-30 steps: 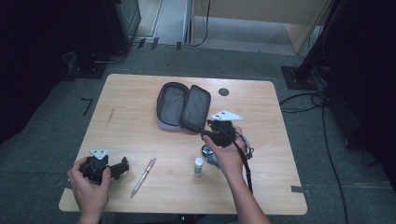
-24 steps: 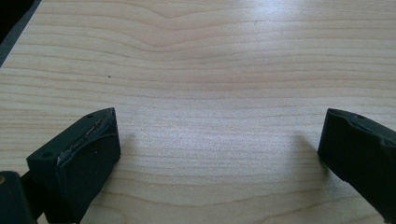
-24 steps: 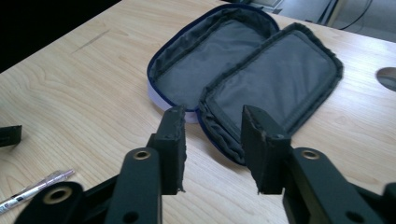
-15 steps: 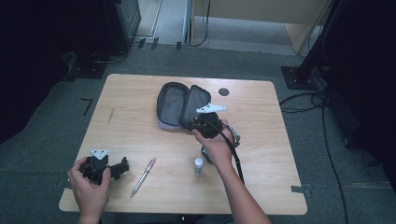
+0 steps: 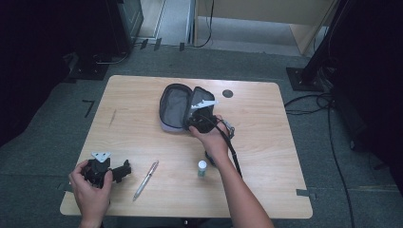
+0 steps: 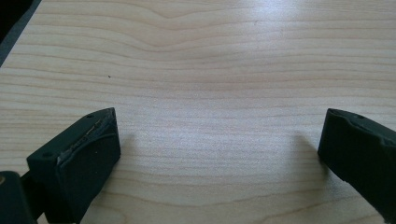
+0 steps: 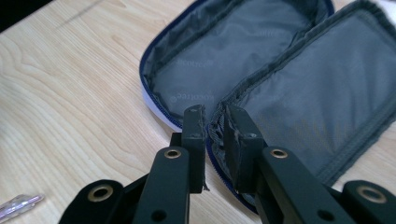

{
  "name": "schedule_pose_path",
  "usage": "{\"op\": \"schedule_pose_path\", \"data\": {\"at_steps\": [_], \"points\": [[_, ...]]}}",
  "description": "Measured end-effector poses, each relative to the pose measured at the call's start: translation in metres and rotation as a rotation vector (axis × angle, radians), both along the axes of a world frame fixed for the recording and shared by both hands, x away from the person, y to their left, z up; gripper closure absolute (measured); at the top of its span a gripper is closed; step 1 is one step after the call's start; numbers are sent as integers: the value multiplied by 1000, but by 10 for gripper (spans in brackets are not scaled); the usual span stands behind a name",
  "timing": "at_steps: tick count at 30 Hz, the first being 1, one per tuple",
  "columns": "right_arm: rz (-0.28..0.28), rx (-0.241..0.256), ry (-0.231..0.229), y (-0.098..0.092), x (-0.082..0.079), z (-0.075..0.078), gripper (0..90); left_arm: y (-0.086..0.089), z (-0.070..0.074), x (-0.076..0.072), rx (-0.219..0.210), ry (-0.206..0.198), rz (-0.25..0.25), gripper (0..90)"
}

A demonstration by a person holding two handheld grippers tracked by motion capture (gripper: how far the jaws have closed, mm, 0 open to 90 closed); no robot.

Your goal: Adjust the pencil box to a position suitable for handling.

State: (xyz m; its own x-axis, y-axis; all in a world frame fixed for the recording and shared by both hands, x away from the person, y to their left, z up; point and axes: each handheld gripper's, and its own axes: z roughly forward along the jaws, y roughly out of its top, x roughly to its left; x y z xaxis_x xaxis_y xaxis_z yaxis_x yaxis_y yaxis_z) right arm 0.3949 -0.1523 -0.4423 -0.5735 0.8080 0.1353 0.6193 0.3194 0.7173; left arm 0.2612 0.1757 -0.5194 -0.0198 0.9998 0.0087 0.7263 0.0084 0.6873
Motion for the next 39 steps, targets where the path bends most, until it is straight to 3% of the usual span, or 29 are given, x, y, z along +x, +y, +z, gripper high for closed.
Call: {"op": "schedule_pose_path", "data": {"at_steps": [9,15,19,29,35,39], "points": [[3,-50,71,9,16,-9,792,0,0,0,0,0,0,0],[31,-78,83,16,18,-12,778,0,0,0,0,0,0,0],[45,-123,93,16,21,-17,862,0,0,0,0,0,0,0],[64,-168,45,4,19,-9,900,0,0,0,0,0,0,0],[50,-186,16,-16,17,3,900,0,0,0,0,0,0,0],[22,-202,-3,-39,18,11,900,0,0,0,0,0,0,0]]}}
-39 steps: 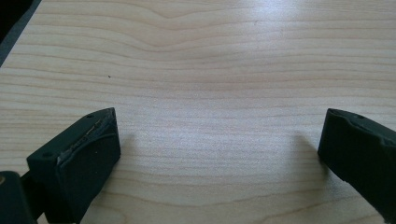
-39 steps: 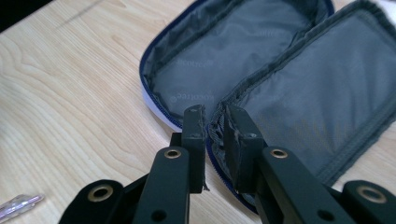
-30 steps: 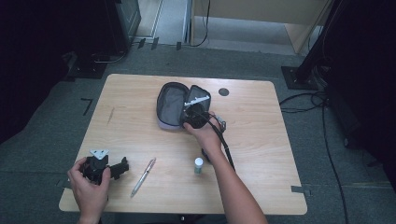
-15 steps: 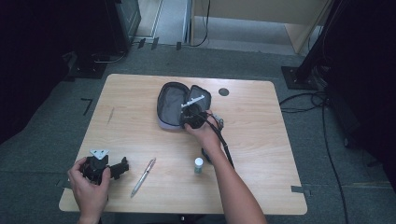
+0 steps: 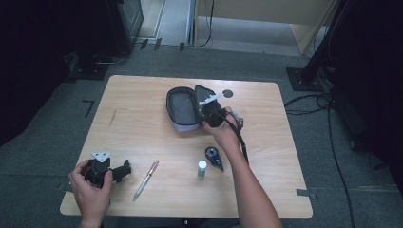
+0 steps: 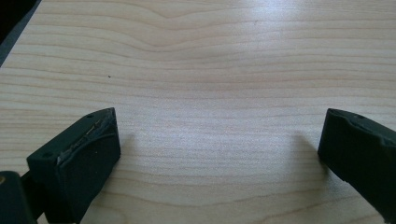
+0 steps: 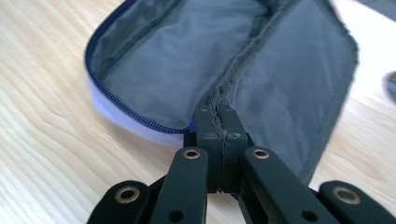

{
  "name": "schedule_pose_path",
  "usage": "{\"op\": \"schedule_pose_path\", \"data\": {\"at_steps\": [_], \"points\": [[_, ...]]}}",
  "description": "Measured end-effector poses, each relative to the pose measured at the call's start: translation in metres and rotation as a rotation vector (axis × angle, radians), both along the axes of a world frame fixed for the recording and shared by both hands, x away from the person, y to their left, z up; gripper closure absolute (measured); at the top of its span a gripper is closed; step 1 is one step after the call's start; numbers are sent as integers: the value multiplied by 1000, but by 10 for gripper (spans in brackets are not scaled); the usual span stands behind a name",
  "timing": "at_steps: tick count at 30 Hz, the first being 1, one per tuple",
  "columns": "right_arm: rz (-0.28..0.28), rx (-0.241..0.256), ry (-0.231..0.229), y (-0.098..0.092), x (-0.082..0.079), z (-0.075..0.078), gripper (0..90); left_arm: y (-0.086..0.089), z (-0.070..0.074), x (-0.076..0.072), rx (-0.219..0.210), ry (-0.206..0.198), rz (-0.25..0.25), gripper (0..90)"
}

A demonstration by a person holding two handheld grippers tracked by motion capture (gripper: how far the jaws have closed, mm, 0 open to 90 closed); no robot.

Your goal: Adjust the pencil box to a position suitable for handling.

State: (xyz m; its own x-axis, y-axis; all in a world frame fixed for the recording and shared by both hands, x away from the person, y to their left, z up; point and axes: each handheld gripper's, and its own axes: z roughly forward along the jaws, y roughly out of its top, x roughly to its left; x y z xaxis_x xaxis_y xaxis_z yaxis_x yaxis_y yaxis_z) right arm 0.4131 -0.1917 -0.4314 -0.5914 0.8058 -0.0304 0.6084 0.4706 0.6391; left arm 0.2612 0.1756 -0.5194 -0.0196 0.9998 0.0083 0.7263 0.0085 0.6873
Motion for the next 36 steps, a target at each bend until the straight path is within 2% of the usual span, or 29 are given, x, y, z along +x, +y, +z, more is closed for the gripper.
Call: {"op": "schedule_pose_path", "data": {"at_steps": [5,12,17,21,24,26,28,31,36], "points": [[-22,-40,6,-26,1,-1,900,0,0,0,0,0,0,0],[-72,-33,35,-62,1,-10,900,0,0,0,0,0,0,0],[-95,-38,57,-76,0,-20,890,0,0,0,0,0,0,0],[-150,7,57,-75,-4,-25,810,0,0,0,0,0,0,0],[-291,114,63,-70,-9,-26,625,0,0,0,0,0,0,0],[-337,142,68,-66,-10,-26,556,0,0,0,0,0,0,0],[-362,139,61,-61,-9,-26,522,0,0,0,0,0,0,0],[-403,83,31,-53,-4,-27,487,0,0,0,0,0,0,0],[-424,42,-15,-37,15,-24,521,0,0,0,0,0,0,0]]}}
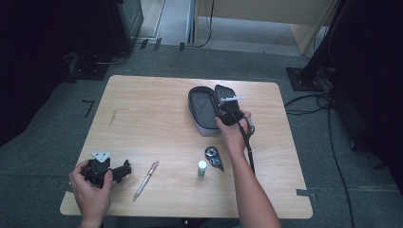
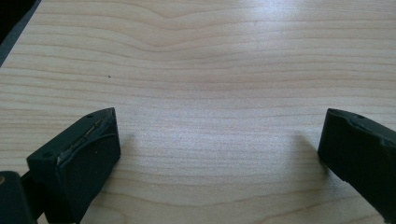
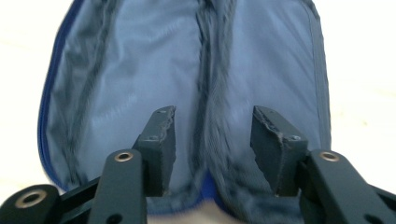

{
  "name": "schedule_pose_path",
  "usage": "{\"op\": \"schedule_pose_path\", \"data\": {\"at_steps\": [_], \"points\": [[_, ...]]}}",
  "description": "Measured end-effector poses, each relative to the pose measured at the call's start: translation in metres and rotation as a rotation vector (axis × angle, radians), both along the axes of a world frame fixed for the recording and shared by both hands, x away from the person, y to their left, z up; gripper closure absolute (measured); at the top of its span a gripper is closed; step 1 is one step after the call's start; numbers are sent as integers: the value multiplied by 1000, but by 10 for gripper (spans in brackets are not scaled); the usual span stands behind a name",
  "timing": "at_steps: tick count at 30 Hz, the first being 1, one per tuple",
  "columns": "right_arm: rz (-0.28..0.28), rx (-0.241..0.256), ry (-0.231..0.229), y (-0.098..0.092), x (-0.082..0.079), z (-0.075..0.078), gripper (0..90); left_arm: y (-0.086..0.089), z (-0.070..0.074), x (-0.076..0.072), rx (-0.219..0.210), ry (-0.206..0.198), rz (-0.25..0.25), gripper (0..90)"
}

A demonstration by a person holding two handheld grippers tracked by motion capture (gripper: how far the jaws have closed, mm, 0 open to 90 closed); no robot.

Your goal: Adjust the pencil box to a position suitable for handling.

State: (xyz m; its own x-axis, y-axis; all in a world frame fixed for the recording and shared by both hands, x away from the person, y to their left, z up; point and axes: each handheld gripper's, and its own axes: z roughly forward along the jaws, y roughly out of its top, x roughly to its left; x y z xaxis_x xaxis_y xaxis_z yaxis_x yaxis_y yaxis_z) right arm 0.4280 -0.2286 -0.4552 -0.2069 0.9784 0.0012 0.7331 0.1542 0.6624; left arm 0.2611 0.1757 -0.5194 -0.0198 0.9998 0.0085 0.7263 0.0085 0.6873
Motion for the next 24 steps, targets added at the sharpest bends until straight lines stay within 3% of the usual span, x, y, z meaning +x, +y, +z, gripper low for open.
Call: {"op": "schedule_pose_path", "data": {"at_steps": [3,7,9,13,16,20,22,24], "points": [[13,-53,-16,8,13,2,560,0,0,0,0,-1,0,0],[51,-110,31,9,30,-1,663,0,0,0,0,0,0,0],[73,-159,56,9,37,-4,829,0,0,0,0,0,0,0],[77,-153,52,7,39,-2,885,0,0,0,0,-1,0,0],[118,-153,30,4,39,0,893,0,0,0,0,0,0,0],[236,-179,-26,8,33,5,895,0,0,0,0,0,0,0],[328,-187,-62,13,29,10,896,0,0,0,0,0,0,0],[392,-193,-71,18,27,13,896,0,0,0,0,0,0,0]]}}
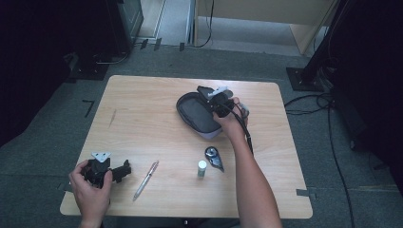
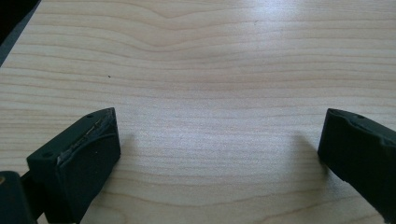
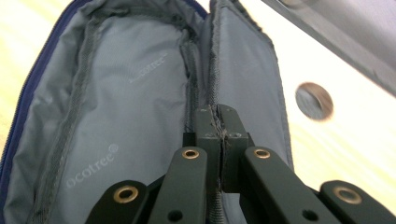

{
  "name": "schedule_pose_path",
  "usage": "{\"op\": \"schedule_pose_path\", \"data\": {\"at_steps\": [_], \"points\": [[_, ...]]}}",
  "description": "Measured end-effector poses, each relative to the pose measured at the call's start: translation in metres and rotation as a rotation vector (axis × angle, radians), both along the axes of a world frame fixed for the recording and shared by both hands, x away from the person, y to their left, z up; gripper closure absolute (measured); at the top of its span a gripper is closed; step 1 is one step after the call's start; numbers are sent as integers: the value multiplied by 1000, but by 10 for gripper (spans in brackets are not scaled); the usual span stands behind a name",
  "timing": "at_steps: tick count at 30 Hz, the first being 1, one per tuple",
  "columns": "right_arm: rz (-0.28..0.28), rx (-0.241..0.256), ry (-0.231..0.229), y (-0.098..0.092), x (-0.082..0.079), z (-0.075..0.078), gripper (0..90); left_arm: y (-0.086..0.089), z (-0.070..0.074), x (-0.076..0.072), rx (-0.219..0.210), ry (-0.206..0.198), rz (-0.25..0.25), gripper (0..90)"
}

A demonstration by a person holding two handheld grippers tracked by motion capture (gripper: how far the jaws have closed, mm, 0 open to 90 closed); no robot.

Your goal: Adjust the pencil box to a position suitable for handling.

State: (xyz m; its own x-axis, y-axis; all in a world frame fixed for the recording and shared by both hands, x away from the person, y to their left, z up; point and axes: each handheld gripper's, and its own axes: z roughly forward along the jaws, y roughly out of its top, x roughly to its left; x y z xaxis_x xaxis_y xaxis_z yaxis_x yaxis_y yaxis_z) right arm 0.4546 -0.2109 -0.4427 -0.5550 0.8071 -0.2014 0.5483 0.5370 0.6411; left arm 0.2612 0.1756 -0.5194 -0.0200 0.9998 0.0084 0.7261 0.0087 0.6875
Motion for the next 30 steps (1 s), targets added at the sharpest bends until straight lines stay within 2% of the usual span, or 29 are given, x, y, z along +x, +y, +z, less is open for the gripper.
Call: {"op": "schedule_pose_path", "data": {"at_steps": [2,5,8,10,12,14,16,17,19,21,23,26,29,30], "points": [[67,7,8,3,-1,1,895,0,0,0,0,0,0,0],[223,-29,-1,9,-2,-3,894,0,0,0,1,0,-1,0],[302,-38,17,13,2,-10,891,0,0,0,0,0,0,0],[317,-13,39,15,5,-13,876,0,0,0,0,0,0,0],[290,4,55,18,6,-15,805,0,0,0,0,0,0,0],[232,42,71,21,4,-13,670,0,0,0,1,0,-1,0],[166,59,78,24,-1,-7,662,0,0,0,1,0,-1,0],[119,82,81,23,-4,-3,635,0,0,0,1,0,-1,0],[0,158,95,19,-13,6,592,0,0,0,1,0,-1,0],[-94,188,100,13,-24,10,543,0,0,0,1,1,-1,0],[-164,167,116,8,-34,9,486,0,0,0,1,0,-1,0],[-220,119,151,1,-45,0,489,0,0,0,1,0,-1,0],[-267,133,179,-6,-51,-9,468,0,0,0,1,1,-1,0],[-288,163,190,-8,-53,-14,448,0,0,0,1,1,-1,0]]}}
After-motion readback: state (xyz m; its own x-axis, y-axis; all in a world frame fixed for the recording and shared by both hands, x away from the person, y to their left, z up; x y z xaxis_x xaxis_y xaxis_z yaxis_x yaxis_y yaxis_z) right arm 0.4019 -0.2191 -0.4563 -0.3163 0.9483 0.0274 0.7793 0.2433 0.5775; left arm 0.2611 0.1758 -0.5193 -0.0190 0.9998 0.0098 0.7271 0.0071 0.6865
